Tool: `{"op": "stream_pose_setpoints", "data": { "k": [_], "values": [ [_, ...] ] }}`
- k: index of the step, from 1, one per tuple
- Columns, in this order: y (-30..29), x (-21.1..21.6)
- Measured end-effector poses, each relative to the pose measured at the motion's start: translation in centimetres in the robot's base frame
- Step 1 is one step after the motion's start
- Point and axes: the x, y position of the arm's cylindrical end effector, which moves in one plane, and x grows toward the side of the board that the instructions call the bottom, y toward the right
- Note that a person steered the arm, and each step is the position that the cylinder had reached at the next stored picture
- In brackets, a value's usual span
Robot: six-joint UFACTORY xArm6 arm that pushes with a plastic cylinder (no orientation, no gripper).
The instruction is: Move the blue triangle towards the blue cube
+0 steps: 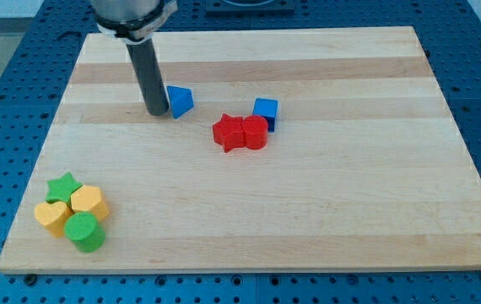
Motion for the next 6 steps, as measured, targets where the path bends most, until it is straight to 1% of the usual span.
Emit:
{"op": "stream_pose_setpoints", "data": {
  "k": [1,2,4,5,6],
  "values": [
    [-2.8,-0.2],
    [-2.7,-0.3],
    [-2.3,-2.1],
    [0.8,-2.1],
    [3.8,-0.7]
  ]
}}
